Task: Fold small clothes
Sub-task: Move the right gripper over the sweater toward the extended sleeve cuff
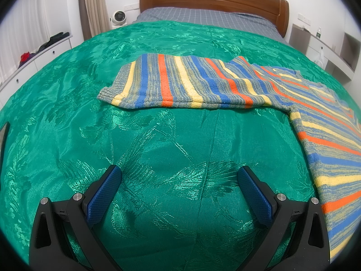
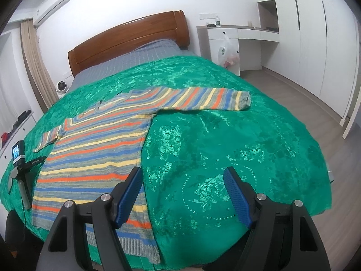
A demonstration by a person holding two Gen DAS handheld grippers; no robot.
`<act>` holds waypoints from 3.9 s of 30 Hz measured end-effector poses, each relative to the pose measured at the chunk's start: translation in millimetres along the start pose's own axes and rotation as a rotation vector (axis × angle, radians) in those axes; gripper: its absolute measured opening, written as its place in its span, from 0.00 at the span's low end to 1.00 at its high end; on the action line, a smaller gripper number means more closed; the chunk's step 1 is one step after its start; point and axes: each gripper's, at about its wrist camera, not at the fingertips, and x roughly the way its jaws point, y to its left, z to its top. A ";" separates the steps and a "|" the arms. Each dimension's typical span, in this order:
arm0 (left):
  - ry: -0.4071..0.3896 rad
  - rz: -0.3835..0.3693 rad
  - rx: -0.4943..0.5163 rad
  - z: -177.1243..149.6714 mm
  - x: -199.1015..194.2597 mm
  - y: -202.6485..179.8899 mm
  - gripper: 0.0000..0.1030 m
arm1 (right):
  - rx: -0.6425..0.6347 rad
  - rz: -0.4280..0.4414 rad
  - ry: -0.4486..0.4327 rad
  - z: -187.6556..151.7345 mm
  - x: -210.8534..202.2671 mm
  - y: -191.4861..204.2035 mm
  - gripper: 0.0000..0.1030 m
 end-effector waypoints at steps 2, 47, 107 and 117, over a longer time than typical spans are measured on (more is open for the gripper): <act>0.000 0.000 0.000 0.1 0.0 0.2 1.00 | -0.006 -0.006 -0.005 0.4 -2.3 0.5 0.71; -0.001 -0.001 0.000 -0.2 -0.3 0.3 1.00 | -0.060 -0.007 -0.063 17.9 -16.9 9.9 0.71; -0.001 -0.001 0.000 -0.5 -0.7 0.2 1.00 | -0.008 0.016 -0.095 36.8 -20.8 0.2 0.74; -0.001 -0.002 0.000 -0.5 -0.8 0.4 1.00 | -0.012 0.012 -0.100 38.9 -22.8 -4.2 0.74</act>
